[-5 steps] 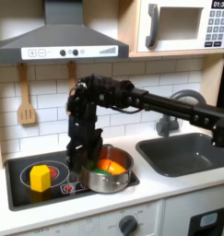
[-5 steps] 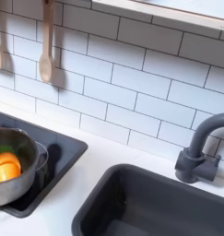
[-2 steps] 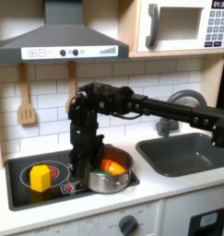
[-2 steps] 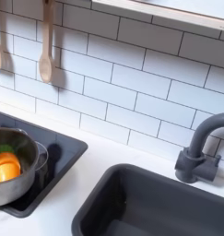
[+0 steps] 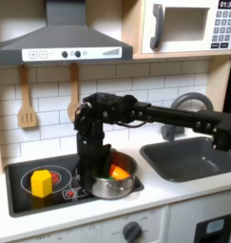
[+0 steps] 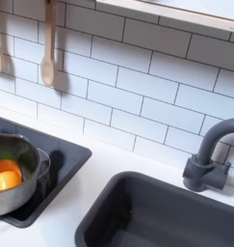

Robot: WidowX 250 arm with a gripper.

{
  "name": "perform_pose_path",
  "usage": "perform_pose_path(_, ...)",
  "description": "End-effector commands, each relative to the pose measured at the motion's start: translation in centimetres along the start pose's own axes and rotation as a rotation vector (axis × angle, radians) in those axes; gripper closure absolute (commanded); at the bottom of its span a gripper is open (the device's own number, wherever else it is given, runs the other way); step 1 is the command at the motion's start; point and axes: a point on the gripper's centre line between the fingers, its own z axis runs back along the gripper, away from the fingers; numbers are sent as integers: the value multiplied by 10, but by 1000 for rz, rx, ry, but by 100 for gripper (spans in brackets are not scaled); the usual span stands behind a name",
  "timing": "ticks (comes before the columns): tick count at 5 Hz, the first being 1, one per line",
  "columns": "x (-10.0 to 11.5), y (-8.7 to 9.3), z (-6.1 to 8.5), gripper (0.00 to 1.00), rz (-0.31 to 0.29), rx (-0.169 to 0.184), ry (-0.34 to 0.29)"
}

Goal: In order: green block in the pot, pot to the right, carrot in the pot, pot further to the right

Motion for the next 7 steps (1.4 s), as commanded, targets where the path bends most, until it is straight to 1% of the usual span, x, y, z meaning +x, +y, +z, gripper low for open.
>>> perform_pose_path(1, 0, -5, -6, 100, 30, -8, 14)
perform_pose_path(2, -1, -7, -5, 100, 25, -13, 13)
perform_pose_path(3, 4, -16, -5, 100, 16, -24, 5)
perform_pose_path(4, 11, -26, -7, 100, 19, -21, 13)
perform_pose_path(5, 17, -47, -13, 100, -23, -28, 28)
perform_pose_path(6, 24, -57, -14, 100, -29, -28, 29)
perform_pose_path(7, 28, -62, -14, 100, -35, -31, 26)
